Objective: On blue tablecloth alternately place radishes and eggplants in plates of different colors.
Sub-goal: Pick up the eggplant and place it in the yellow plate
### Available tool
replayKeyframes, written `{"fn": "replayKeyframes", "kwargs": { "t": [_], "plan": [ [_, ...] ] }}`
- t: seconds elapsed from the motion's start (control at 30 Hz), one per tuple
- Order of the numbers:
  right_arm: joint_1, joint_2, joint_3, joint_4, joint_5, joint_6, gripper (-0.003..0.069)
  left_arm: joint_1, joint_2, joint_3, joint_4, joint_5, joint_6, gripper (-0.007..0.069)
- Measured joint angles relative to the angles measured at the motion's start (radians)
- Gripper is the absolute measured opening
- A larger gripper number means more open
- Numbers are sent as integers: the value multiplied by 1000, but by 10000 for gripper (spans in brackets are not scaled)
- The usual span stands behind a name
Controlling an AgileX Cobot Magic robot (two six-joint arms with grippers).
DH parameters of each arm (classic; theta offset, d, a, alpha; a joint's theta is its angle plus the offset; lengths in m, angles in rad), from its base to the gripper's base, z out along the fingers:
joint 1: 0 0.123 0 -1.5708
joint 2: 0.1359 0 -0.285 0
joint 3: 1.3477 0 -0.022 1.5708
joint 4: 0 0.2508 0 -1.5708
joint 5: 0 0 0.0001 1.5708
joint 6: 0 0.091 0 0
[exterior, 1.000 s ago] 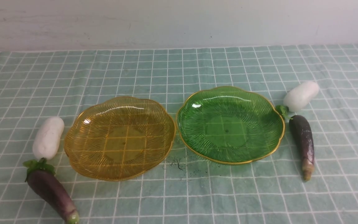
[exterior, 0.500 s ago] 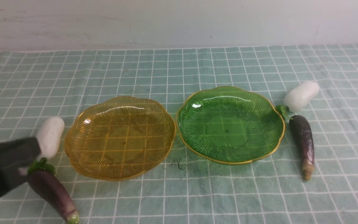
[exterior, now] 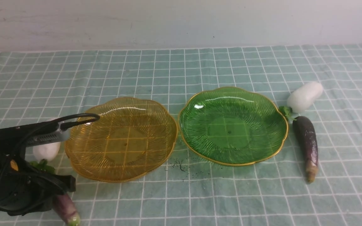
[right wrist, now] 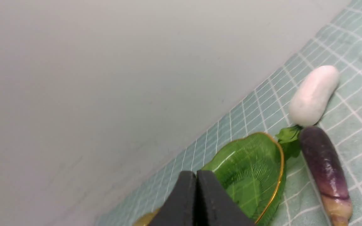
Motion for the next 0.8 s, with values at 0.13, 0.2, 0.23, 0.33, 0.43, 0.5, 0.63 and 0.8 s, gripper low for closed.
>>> {"fn": "replayKeyframes", "kwargs": {
  "t": [0.13, 0.2, 0.23, 0.33, 0.43, 0.5, 0.63, 0.8],
  "plan": [
    [0, 254, -214, -130, 186, -60, -14, 0, 10, -1, 3, -27, -8, -6],
    [0, 322, -268, -162, 240, -76, -14, 0, 10, -1, 3, -29, -8, 1],
    [0, 421, -344, -202, 313, -100, -14, 0, 10, -1, 3, -29, -8, 20],
    [0, 577, -441, -226, 399, -144, -14, 0, 21, -1, 3, -30, -8, 100],
    [0, 653, -471, -199, 418, -188, -14, 0, 44, -1, 3, -48, -14, 228],
    [0, 690, -474, -170, 423, -223, -14, 0, 72, -1, 3, -61, -38, 325],
    [0, 736, -474, -115, 425, -290, -14, 0, 136, -2, 2, -101, -97, 486],
    [0, 749, -474, -73, 416, -344, -14, 0, 252, -7, 6, -178, -162, 603]
  ]
}}
